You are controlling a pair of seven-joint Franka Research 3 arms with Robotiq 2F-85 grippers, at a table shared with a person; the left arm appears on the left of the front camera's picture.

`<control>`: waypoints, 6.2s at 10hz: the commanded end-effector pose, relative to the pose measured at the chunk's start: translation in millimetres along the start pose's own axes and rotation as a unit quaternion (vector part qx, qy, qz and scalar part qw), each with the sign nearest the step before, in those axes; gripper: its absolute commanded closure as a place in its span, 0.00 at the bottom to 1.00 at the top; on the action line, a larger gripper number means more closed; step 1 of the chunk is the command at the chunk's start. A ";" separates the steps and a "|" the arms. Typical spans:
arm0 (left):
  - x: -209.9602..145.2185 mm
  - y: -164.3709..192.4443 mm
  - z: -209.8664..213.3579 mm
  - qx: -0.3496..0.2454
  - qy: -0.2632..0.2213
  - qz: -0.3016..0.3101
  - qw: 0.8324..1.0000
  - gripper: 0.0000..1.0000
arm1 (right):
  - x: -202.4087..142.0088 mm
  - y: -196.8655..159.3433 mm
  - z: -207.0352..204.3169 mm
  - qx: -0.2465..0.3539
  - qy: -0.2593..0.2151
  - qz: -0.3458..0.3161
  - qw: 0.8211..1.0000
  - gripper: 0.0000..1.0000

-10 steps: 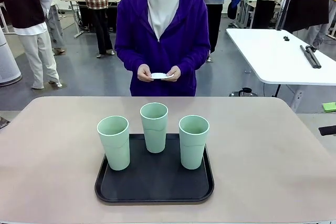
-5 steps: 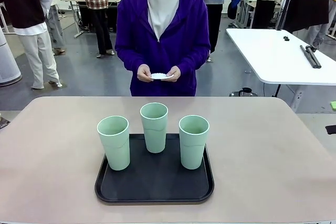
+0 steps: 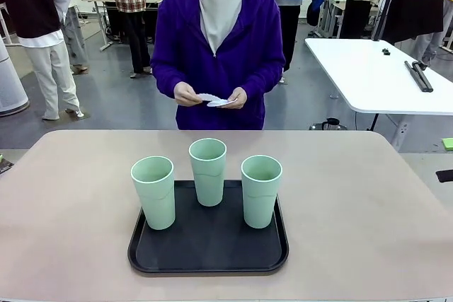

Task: Place coasters on the table and set cups on them.
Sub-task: Pick up one Reusable plastic cup and place it on a coaster set by the human.

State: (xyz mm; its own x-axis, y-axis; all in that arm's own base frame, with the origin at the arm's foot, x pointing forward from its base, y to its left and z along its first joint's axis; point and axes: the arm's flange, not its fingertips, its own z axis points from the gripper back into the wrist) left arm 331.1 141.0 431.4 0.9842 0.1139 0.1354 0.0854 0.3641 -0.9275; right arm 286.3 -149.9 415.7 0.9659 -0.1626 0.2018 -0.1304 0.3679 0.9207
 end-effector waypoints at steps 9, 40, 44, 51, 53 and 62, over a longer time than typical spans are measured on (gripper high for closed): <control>0.9 -0.8 4.0 -0.005 0.001 -0.007 1.000 0.00 | 1.7 -1.0 -0.3 0.001 -0.003 -0.001 1.000 0.00; 0.9 -0.8 4.0 -0.005 0.001 -0.007 1.000 0.00 | 39.9 86.3 -37.0 -0.085 0.033 0.240 0.966 0.00; 0.9 -0.8 4.0 -0.005 0.001 -0.007 1.000 0.00 | 61.4 147.5 -134.9 -0.133 0.173 0.453 0.864 0.00; 0.9 -0.8 4.0 -0.005 0.001 -0.007 1.000 0.00 | 47.8 158.4 -206.0 -0.225 0.288 0.533 0.763 0.00; 0.9 -0.8 4.0 -0.005 0.001 -0.007 1.000 0.00 | 47.8 158.4 -206.0 -0.225 0.288 0.533 0.763 0.00; 0.9 -0.8 4.0 -0.005 0.001 -0.007 1.000 0.00 | 59.2 39.9 -202.3 0.108 0.093 0.591 0.794 0.00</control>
State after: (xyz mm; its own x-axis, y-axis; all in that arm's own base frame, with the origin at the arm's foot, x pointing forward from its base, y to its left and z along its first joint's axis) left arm 331.7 142.1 432.5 0.9840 0.1140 0.1367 0.0866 0.3644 -0.9272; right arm 379.9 27.1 414.0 0.1024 0.2982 0.9490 -0.9935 -0.0174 0.1127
